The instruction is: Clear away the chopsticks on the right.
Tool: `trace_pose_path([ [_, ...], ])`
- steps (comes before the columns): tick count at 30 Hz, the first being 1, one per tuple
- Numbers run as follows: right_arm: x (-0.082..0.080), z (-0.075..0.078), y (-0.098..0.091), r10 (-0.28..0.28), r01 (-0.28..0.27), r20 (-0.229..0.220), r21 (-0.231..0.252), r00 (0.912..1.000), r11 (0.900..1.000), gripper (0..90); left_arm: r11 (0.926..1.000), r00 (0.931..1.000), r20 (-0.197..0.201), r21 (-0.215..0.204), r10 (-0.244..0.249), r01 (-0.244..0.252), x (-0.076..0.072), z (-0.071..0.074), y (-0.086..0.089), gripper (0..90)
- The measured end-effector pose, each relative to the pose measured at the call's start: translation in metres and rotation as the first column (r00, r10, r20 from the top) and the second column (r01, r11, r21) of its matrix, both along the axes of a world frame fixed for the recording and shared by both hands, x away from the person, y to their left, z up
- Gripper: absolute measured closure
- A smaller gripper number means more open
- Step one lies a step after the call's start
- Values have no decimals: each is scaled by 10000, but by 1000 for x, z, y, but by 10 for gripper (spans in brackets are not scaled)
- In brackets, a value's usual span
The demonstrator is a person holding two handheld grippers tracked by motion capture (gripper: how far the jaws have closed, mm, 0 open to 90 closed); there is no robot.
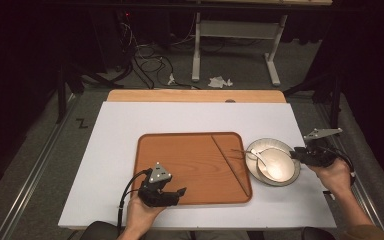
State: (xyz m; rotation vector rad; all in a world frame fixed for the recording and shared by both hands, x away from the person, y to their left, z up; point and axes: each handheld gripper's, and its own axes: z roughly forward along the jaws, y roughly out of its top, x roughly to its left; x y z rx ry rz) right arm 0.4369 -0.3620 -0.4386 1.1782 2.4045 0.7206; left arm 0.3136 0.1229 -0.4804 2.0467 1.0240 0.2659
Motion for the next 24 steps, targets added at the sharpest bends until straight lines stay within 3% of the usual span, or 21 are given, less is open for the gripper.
trace_pose_path([
  [8,5,-8,3,245,-269,-648,-369,9976,9990,708,10000,10000,7,38,-10,10,0,0,0,343],
  [12,9,-12,5,261,-307,-830,-554,9962,9980,705,10000,10000,-3,-18,24,-24,1,0,0,343],
  [21,13,-12,6,181,-228,-992,-462,9949,9987,681,10000,10000,31,24,22,-23,0,0,0,341],
  [24,13,-14,5,543,-610,-1121,-567,9922,9965,666,10000,10000,45,17,39,-39,0,0,0,341],
])
